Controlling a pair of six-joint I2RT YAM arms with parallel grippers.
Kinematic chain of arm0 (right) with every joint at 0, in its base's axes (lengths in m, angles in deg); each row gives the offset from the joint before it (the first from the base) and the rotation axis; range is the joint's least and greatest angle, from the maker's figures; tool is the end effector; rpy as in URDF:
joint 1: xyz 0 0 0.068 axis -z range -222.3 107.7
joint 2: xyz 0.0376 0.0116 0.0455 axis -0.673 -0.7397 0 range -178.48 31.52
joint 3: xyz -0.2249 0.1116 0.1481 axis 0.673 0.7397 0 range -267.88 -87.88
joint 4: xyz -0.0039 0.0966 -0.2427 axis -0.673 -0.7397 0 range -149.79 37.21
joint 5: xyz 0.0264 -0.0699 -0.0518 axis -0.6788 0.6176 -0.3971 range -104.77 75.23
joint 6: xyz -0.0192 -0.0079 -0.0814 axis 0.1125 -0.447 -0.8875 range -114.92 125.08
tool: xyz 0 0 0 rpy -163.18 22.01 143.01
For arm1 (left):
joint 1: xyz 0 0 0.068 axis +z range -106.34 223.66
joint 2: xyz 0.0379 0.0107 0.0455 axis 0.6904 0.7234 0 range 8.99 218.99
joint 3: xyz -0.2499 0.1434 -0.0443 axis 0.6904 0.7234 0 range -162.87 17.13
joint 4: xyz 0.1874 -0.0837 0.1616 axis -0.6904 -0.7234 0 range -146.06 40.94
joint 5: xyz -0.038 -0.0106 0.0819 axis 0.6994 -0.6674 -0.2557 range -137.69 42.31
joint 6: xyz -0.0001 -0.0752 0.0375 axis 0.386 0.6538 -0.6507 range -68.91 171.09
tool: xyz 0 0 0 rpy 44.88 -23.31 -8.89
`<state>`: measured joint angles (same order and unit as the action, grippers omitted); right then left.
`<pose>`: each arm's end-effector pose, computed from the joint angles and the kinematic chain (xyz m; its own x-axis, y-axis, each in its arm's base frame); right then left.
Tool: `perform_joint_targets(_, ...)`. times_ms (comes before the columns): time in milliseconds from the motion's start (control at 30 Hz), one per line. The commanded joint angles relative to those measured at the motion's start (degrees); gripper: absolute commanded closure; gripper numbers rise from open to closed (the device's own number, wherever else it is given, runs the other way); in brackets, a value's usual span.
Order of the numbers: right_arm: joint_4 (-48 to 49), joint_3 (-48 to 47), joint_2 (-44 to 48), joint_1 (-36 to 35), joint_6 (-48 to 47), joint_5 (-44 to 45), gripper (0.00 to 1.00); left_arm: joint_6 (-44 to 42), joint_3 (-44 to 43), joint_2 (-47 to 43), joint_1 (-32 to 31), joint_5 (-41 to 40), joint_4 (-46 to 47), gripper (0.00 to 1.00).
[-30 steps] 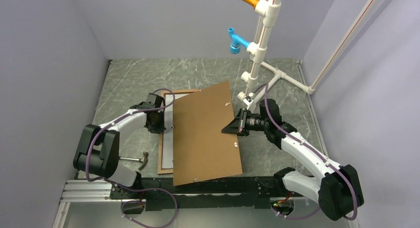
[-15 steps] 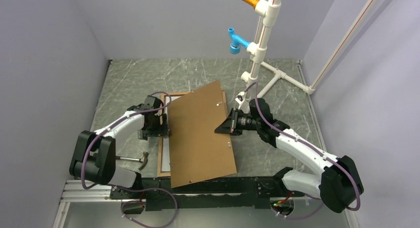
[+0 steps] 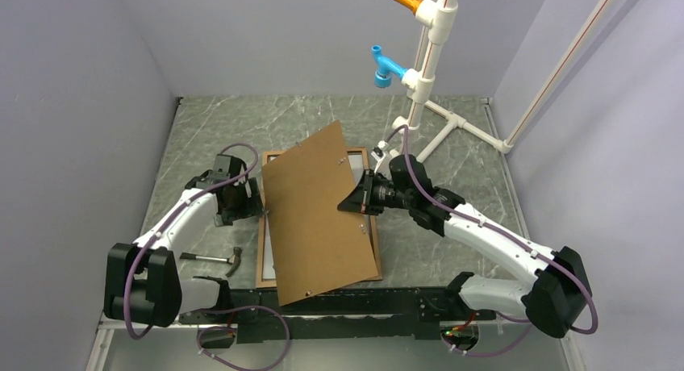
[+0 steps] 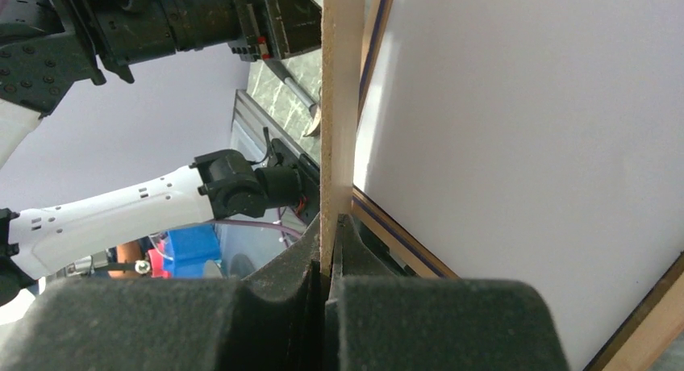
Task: Put the photo into the frame
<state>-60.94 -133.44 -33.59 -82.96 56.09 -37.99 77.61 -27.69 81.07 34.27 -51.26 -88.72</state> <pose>0.1912 0.2025 0.2793 -0.8931 0.1744 -0.4148 -0.2695 0.5309 0.8034 0.2332 -0.0339 0.1885 -0.8741 -0.3071 -0.3765 -0.2811 0.9517 -0.1238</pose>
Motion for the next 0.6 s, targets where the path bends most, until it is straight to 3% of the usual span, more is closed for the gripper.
perform_joint_targets(0,0.7,-6.8,-1.3,-1.6,-2.4,4.8,1.0,0.5,1.2,-1.7,1.0,2.5,1.4,0.12)
perform_joint_targets(567,-4.7,-14.4,-4.4,-1.8,-0.3,15.3,1.0,1.9,3.1,-3.1,1.4,3.0,2.2,0.14)
